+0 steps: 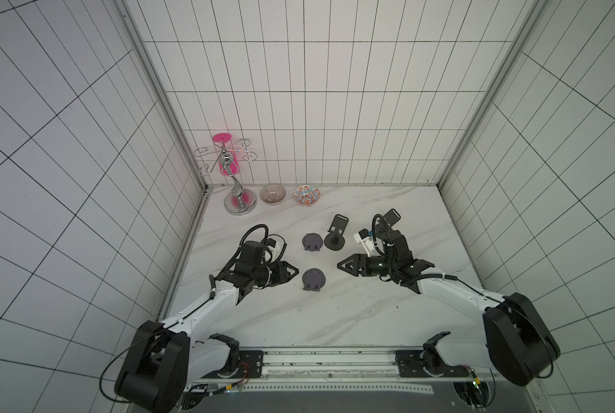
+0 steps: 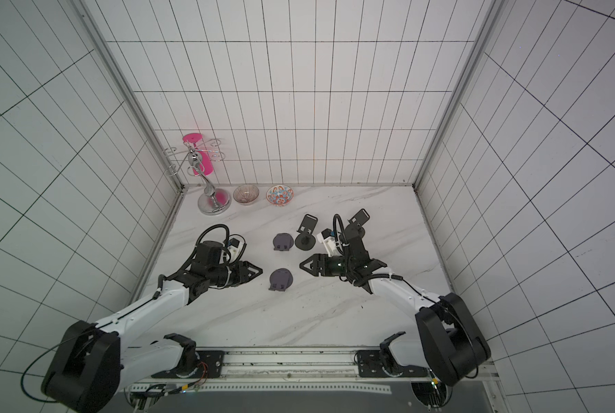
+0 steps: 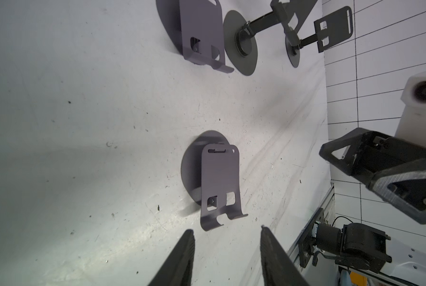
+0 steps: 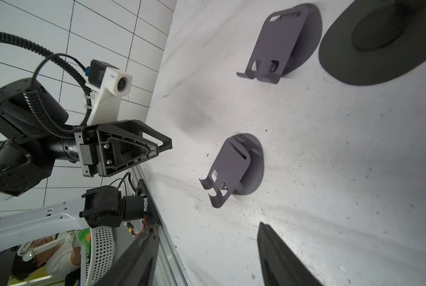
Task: Open the phone stand
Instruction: Pick up the phone stand at the center of the board.
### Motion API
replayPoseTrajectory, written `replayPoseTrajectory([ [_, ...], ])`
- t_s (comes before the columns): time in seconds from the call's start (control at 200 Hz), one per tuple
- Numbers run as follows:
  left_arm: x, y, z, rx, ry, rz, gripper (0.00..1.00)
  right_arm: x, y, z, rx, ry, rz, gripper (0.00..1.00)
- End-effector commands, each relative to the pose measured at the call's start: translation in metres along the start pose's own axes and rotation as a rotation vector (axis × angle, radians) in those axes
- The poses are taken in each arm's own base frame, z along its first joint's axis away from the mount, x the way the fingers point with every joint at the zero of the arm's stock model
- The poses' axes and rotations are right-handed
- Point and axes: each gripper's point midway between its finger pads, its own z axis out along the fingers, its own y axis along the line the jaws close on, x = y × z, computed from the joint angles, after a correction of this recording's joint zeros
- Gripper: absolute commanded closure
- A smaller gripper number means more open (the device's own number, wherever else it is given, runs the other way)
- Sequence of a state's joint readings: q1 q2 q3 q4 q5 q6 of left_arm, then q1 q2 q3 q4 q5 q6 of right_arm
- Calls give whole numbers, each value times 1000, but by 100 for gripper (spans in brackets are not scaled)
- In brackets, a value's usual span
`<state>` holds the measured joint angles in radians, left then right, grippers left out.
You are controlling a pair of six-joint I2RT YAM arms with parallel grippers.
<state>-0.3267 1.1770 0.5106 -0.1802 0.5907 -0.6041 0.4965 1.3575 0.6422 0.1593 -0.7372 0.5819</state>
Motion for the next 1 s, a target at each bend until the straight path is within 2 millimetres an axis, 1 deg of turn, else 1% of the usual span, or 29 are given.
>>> replayPoseTrajectory([
  [0.0, -10, 5, 13, 18, -56, -16, 54, -7, 2, 19, -61, -38, 10, 34],
  [0.1, -9, 11, 21, 9, -49, -16, 54, -2, -7, 35, -69, -12, 39, 34],
  [0.185, -10, 10, 26, 18, -54, -4, 54, 4, -13, 45, -58, 10, 55, 34],
  [0.255, -9, 8, 29, 32, -55, 2, 55, 9, -16, 51, -49, 26, 55, 35],
  [0.33, -7, 10, 34, 30, -53, 2, 56, 13, -16, 57, -49, 40, 55, 35],
  [0.42, -5, 11, 40, 48, -46, -3, 64, 17, -17, 65, -44, 55, 59, 37],
  [0.57, -4, 14, 48, 45, -28, 0, 69, 22, -22, 77, -46, 78, 70, 38],
  [0.705, -2, 13, 54, 58, -8, 6, 70, 25, -20, 85, -62, 90, 68, 39],
  [1.0, 1, 14, 64, 59, 18, 10, 71, 22, -16, 89, -82, 83, 51, 41],
])
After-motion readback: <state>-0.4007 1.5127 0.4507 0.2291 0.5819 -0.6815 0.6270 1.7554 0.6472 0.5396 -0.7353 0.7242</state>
